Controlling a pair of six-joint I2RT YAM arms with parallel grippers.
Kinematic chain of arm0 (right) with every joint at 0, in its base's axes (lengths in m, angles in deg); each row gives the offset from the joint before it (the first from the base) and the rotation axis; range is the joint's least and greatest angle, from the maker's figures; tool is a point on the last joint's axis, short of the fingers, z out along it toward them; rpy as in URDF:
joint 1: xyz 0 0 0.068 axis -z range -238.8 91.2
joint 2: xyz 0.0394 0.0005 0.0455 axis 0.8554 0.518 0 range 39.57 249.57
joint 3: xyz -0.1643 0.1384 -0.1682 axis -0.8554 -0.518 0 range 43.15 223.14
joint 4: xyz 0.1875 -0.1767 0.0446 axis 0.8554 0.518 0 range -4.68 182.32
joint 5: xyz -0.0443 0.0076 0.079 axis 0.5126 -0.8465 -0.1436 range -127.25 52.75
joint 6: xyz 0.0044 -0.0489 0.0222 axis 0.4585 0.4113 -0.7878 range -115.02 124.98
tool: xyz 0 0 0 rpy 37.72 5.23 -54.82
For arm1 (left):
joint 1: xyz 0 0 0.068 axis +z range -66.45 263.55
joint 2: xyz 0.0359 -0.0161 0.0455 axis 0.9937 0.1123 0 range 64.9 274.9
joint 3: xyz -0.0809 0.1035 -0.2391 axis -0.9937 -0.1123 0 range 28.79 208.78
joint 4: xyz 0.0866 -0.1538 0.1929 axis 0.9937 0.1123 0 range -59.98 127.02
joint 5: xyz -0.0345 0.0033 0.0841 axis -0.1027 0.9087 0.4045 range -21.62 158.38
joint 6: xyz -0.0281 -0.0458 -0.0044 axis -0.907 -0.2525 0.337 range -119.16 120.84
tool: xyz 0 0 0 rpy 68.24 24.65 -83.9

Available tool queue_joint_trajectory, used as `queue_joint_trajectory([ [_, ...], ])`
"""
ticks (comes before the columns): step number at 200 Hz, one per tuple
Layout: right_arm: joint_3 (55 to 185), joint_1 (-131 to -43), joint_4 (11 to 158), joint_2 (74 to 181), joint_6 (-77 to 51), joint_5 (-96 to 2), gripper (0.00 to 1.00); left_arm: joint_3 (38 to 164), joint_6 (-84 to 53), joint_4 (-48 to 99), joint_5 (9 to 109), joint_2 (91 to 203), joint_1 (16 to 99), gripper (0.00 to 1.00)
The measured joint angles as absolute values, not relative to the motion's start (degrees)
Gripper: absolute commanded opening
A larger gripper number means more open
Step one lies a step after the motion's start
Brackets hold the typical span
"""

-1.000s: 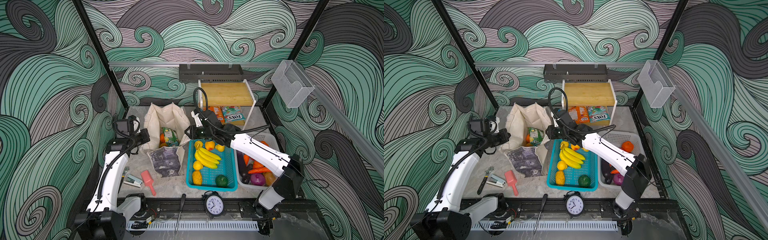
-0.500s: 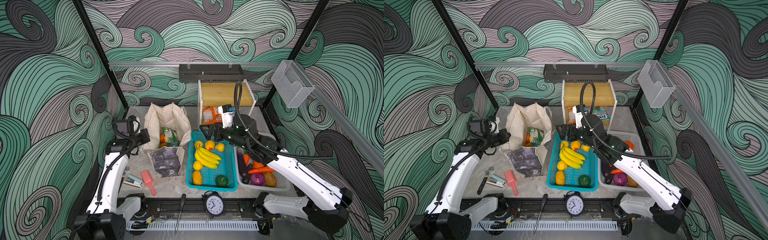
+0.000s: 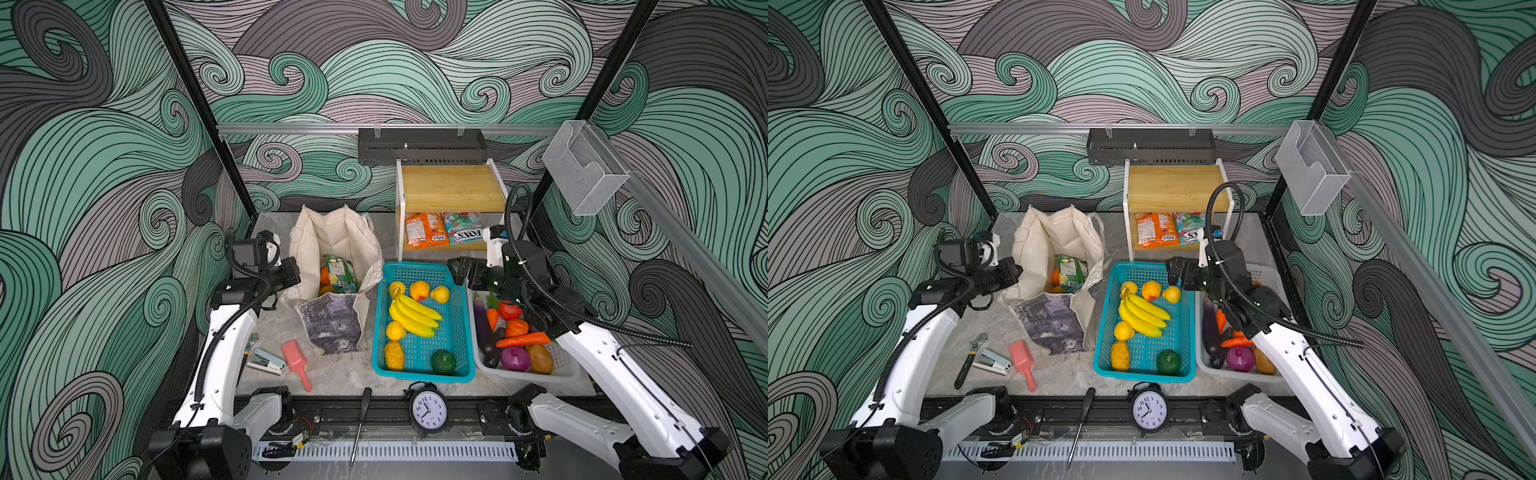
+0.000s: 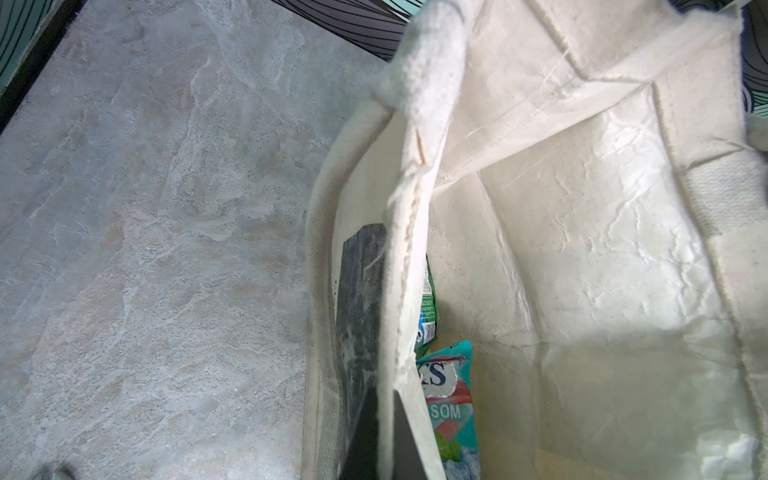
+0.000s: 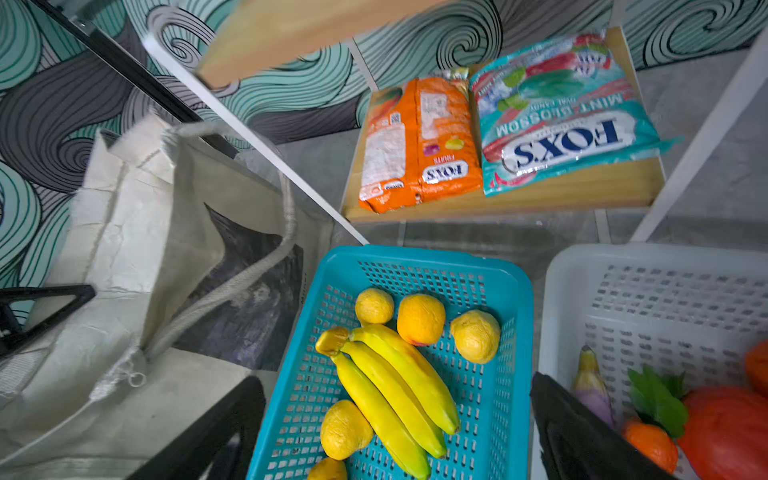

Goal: Place the food into the grocery bag and tie it
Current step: 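Raise the right gripper out of the bag and move it over the white basket, then lower the right gripper and close it on the purple eggplant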

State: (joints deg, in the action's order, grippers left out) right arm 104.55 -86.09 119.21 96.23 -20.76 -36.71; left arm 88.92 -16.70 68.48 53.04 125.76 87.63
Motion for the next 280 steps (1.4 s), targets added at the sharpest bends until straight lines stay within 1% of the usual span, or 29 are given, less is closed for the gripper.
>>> queue_joint_trajectory([
  [46,91.5,-83.4,123.5,86.9,-23.1,-38.2,1.0,88.9,-16.7,68.3,52.3,125.7,87.6,0.0],
  [70,87.5,-79.9,125.8,82.7,-24.8,-39.3,0.91,88.9,-16.7,68.3,52.2,125.7,87.6,0.0],
  [102,83.8,-72.5,127.1,79.9,-26.4,-43.0,0.9,88.7,-16.7,68.2,52.2,125.1,87.6,0.0],
  [107,83.4,-71.3,127.2,80.0,-26.6,-43.6,0.86,88.7,-16.7,68.2,52.2,125.0,87.6,0.0],
  [111,83.2,-70.4,127.2,80.1,-26.7,-44.2,0.79,88.7,-16.7,68.2,52.2,124.8,87.6,0.0],
  [116,82.7,-69.2,127.2,80.2,-26.8,-45.3,0.72,88.6,-16.7,68.2,52.2,124.7,87.6,0.0],
  [125,81.8,-67.3,127.1,80.4,-27.6,-46.9,0.68,88.6,-16.7,68.1,52.1,124.5,87.6,0.0],
  [153,78.2,-64.3,126.7,80.0,-28.7,-49.7,0.67,88.6,-16.7,68.1,52.0,124.5,87.6,0.0],
  [182,76.9,-63.6,126.5,81.4,-28.4,-50.3,0.62,88.6,-16.6,68.1,52.0,124.5,87.6,0.0],
  [218,74.5,-63.1,124.2,84.9,-28.1,-50.6,0.6,88.6,-16.6,68.1,52.0,124.5,87.6,0.0],
  [280,68.8,-61.6,119.8,85.6,-28.3,-51.7,0.55,88.6,-16.6,68.1,51.6,124.5,87.6,0.0],
])
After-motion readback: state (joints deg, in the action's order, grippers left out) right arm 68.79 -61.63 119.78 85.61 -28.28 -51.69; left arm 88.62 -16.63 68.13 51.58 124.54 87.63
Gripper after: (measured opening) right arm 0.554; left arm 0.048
